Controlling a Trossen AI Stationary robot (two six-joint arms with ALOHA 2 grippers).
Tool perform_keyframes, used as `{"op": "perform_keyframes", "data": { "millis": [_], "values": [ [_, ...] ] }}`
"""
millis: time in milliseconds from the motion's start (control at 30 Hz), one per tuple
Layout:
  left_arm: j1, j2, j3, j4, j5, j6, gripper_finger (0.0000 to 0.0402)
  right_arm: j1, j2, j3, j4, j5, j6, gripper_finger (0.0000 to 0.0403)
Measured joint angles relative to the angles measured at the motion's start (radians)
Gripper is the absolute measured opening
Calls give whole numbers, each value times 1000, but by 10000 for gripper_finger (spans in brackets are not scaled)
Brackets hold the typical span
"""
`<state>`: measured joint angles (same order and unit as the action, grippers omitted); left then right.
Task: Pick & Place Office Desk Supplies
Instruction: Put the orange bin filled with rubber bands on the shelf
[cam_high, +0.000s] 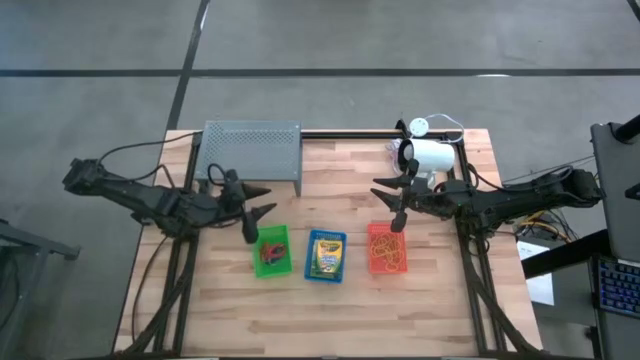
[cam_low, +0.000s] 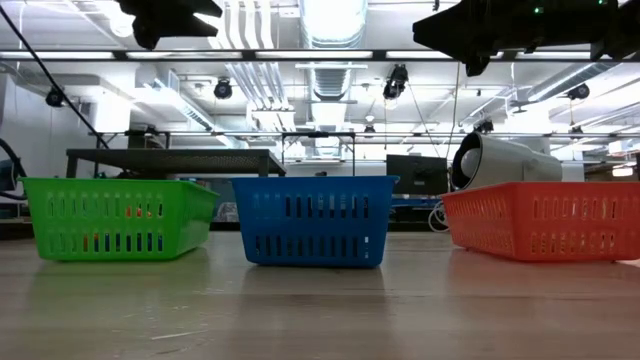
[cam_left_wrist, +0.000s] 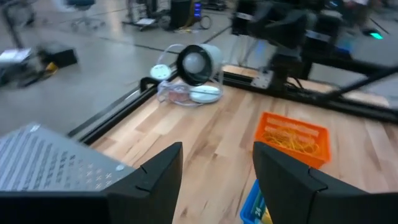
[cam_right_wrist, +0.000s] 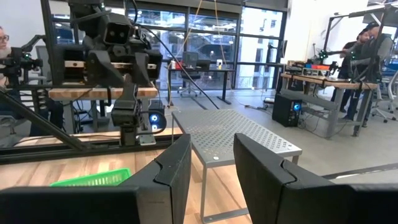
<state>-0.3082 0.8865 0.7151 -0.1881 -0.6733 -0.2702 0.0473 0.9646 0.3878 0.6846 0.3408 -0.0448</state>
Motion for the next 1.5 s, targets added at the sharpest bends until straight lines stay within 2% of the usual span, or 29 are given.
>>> {"op": "perform_keyframes", "data": {
  "millis": [333,600,833,1000,1167,1333,1500],
  "values": [
    [31,-1,13,-182,-50,-367,201,0,0,0,0,0,0,118],
    [20,67,25,-160,-53,-416,201,0,0,0,0,0,0,118],
    [-2,203,170,-307,-98,-543,201,0,0,0,0,0,0,118],
    [-18,347,312,-347,-92,-473,201,0,0,0,0,0,0,118],
    [-17,441,386,-371,-68,-469,201,0,0,0,0,0,0,118],
    [-25,415,392,-386,-76,-482,201,0,0,0,0,0,0,118],
    [-48,332,389,-427,-109,-371,200,0,0,0,0,0,0,118]
  ]
}}
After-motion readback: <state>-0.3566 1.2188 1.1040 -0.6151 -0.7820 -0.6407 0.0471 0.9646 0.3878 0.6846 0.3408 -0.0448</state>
